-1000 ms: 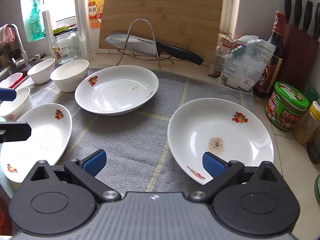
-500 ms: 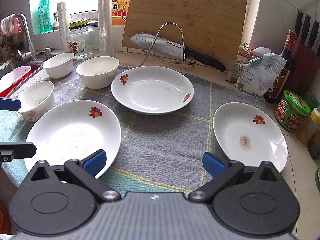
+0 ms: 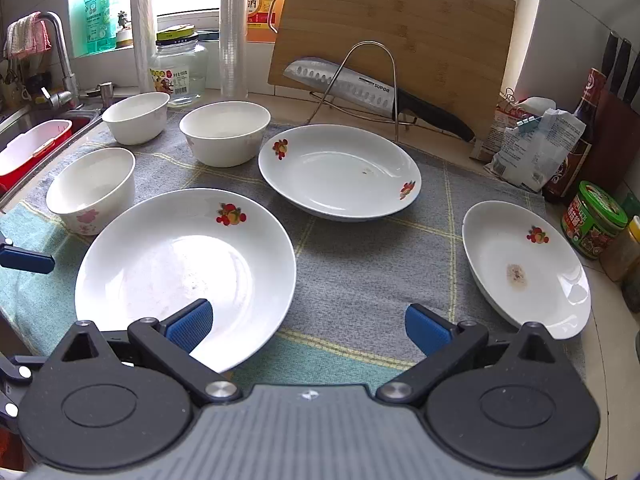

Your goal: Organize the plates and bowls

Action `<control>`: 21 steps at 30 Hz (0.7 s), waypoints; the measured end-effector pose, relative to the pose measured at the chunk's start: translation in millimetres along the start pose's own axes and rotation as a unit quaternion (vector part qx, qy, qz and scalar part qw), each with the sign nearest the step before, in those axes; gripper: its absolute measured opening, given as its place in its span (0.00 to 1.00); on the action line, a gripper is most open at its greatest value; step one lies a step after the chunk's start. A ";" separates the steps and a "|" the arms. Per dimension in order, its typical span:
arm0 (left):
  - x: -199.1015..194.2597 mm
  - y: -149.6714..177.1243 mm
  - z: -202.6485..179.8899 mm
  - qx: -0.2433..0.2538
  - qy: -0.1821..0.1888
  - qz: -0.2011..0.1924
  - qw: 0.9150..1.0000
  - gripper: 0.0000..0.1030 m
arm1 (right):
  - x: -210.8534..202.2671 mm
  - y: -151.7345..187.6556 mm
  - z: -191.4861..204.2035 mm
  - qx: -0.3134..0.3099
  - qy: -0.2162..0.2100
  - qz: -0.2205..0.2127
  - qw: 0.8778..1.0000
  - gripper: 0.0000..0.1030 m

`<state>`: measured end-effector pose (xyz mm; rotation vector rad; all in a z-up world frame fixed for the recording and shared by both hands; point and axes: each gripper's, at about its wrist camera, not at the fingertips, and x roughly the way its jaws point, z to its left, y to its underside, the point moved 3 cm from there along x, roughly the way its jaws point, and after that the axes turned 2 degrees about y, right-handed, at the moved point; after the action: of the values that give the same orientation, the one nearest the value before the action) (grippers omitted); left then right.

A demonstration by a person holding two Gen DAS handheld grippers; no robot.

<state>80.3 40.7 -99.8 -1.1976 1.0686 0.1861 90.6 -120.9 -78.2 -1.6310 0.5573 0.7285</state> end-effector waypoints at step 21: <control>31.1 1.8 0.0 0.010 0.001 -0.008 1.000 0.99 | 79.5 -9.5 7.7 -0.033 -0.094 0.083 0.992 1.00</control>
<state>95.6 29.1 -124.3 -1.1883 1.0597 0.1628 150.8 -108.9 -130.1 -1.5700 0.5410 1.0209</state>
